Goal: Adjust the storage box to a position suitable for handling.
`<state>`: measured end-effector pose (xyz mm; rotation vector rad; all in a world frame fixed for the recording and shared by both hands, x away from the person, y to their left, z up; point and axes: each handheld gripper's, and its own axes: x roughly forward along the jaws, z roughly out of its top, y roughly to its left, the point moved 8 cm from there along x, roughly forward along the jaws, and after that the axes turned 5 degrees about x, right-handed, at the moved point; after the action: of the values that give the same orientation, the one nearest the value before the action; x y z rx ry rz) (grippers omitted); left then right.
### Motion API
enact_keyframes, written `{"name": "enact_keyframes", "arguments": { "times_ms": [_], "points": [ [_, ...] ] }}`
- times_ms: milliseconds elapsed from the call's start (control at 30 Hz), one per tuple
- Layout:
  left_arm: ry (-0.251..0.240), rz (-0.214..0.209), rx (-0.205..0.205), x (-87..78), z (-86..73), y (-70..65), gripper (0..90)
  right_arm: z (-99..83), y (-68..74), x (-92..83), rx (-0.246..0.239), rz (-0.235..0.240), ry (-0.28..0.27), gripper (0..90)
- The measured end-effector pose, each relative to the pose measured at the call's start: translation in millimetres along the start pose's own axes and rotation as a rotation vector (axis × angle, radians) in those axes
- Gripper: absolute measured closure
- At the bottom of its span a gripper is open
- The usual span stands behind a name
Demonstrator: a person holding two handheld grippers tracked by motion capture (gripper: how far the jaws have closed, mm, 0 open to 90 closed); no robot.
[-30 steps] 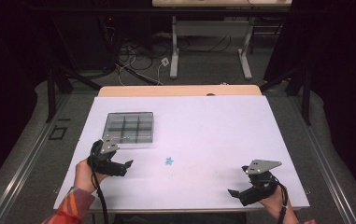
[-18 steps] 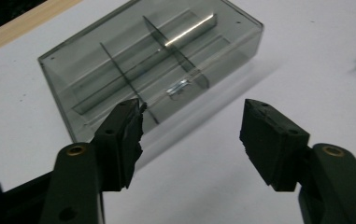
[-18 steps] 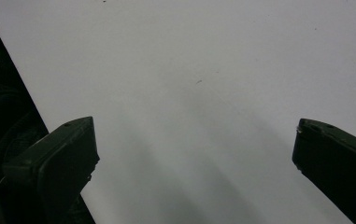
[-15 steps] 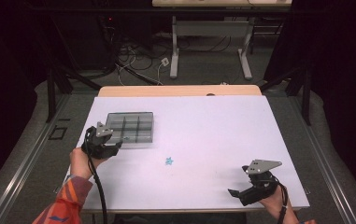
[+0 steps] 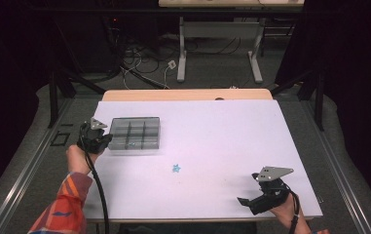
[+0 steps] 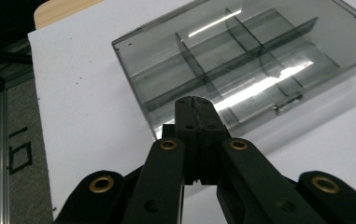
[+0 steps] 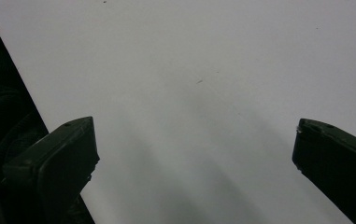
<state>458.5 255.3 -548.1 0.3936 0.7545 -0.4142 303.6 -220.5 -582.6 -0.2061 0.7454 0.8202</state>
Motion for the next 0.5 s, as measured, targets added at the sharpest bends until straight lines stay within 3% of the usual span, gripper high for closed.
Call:
{"name": "enact_keyframes", "arguments": {
  "times_ms": [500],
  "points": [
    [0.040,0.054,-0.052,16.3,-1.1,34.2,90.0,-0.8,0.3,0.0,0.003,0.005,0.012,0.0]
  ]
}}
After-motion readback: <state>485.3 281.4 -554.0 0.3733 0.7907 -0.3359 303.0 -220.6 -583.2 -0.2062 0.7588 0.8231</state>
